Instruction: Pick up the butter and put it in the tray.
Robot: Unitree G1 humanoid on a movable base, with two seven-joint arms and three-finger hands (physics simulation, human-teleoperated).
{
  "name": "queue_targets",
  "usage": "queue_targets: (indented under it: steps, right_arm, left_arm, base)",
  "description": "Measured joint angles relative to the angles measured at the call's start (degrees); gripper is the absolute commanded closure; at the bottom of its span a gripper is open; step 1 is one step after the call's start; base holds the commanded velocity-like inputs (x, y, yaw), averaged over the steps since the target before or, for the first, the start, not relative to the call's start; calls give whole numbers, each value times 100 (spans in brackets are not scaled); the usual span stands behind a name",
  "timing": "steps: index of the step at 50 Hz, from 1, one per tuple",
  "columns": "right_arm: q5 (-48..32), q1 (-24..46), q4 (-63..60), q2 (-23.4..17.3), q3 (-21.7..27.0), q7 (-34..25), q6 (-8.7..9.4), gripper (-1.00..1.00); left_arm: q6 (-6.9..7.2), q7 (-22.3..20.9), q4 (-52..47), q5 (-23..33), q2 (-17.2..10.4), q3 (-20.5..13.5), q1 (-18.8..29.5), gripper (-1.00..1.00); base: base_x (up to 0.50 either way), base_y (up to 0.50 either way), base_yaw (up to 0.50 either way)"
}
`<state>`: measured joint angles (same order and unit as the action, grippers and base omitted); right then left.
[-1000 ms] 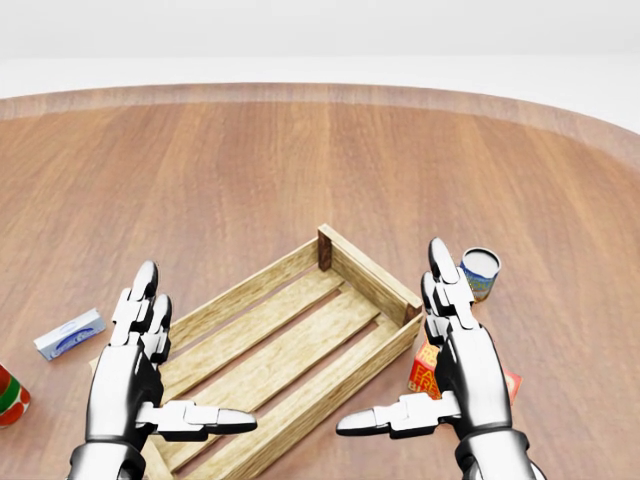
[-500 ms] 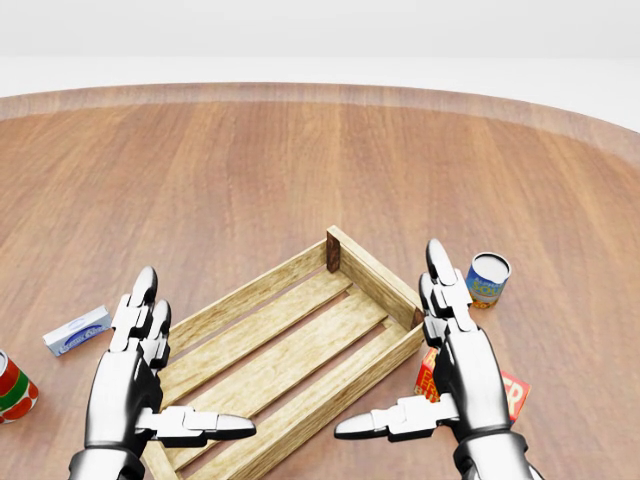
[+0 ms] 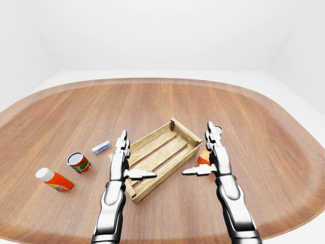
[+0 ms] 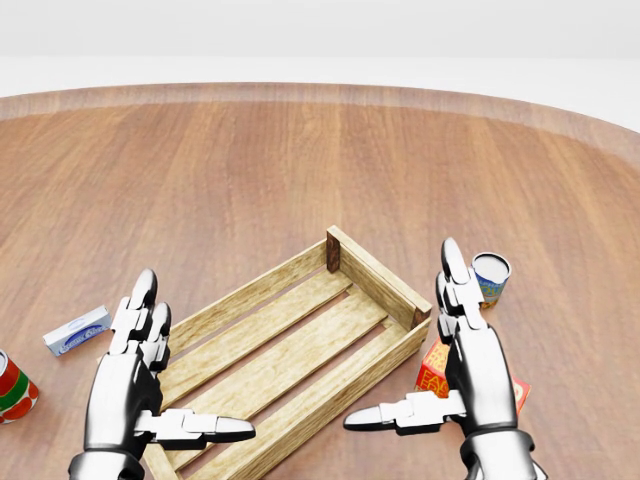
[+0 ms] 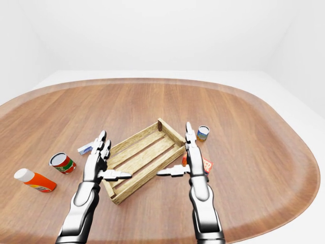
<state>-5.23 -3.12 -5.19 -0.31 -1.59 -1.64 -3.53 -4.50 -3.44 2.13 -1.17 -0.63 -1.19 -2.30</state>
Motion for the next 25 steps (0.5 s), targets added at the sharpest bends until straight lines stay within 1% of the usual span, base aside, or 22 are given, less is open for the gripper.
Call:
queue_targets:
  steps: [4,14,20,25]
  right_arm:
    - [-209,57,16,-31,68,163,97,-100]
    - [-948,189,-9,-122,188,544,414,-100]
    - [-1387,244,108,-178,234,724,495,-100]
    - [-1798,292,290,-245,263,894,513,-100]
  left_arm:
    - [-4,-3,-3,-8,-2,-7,-4,-100]
    - [-21,-8,-1,-31,-9,-33,-9,-100]
    - [-21,-14,-22,-52,-15,-52,-23,-100]
    - [-21,-23,-41,-72,-18,-67,-36,-100]
  base:
    - [0,0,0]
    - [0,0,0]
    - [0,0,0]
    - [0,0,0]
